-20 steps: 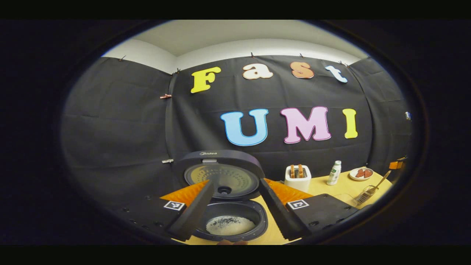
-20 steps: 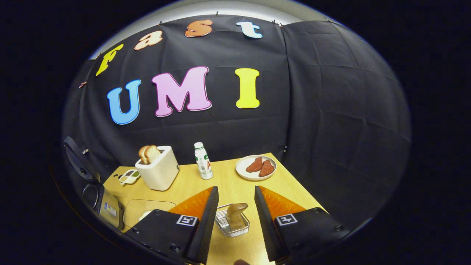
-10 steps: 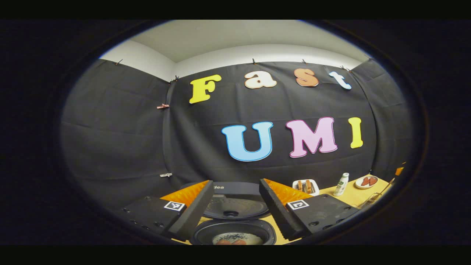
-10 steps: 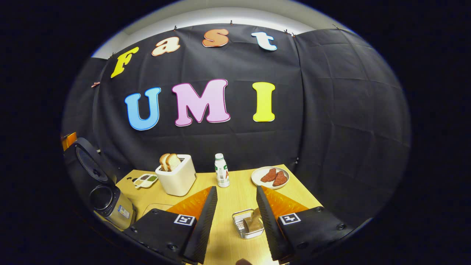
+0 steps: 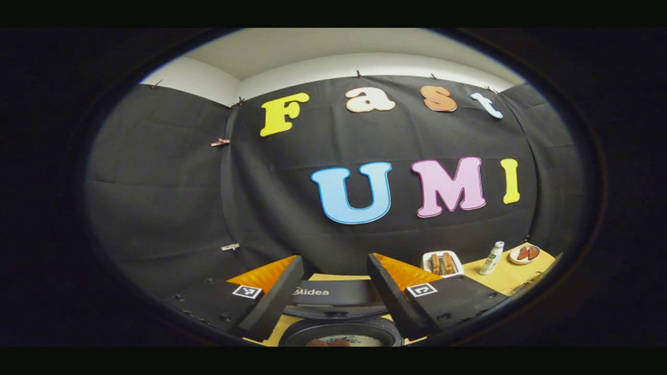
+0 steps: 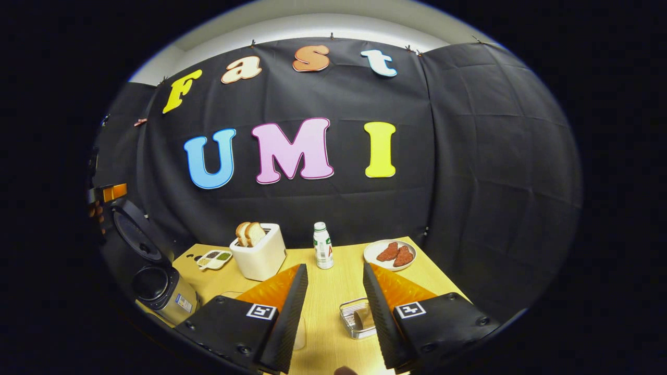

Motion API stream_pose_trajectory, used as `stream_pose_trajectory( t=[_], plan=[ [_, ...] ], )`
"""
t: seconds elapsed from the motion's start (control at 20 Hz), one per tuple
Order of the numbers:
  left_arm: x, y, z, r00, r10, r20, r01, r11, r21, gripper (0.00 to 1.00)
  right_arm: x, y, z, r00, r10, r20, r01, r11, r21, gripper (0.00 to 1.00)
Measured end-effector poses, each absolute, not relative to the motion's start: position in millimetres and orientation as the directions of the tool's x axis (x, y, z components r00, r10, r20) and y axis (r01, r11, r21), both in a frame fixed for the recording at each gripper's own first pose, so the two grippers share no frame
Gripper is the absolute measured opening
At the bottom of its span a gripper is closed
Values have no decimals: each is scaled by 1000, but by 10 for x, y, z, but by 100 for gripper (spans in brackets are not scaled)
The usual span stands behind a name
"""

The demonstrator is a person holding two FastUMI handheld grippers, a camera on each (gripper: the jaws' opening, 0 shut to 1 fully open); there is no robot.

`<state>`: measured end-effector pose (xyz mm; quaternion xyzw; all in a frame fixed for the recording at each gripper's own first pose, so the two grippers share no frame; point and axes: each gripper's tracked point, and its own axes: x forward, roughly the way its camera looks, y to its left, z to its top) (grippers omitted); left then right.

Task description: Close the left gripper, press the button to open the rice cooker; take a wooden spoon from the chopstick holder with the right hand, scoop a spoonful of rice and pour it into the rice cooker, then put the wooden spoon back into the chopstick holder.

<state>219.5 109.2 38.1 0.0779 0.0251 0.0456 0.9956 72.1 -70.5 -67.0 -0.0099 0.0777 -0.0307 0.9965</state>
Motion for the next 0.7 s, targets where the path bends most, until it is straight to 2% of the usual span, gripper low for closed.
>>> stream_pose_trajectory(
  t=[0.1, 0.35, 0.45, 0.5, 0.7],
  plan=[
    [2228, 1119, 310, 993, 101, -64, -91, 984, 155, 86, 711, -669, -661, 986, -58, -156, 56, 998, -15, 68],
    [2214, 1161, 241, 991, 111, -78, -98, 984, 148, 93, 683, -624, -645, 987, -49, -154, 46, 999, -21, 68],
    [2162, 1160, 219, 991, 111, -76, -99, 985, 143, 93, 680, -616, -631, 988, -46, -150, 43, 999, -22, 68],
    [2108, 1153, 205, 991, 107, -74, -96, 985, 143, 96, 659, -606, -623, 988, -45, -150, 42, 999, -24, 67],
    [1865, 1137, 108, 992, 101, -78, -90, 987, 130, 90, 653, -596, -579, 990, -41, -137, 39, 999, -23, 67]
  ],
)
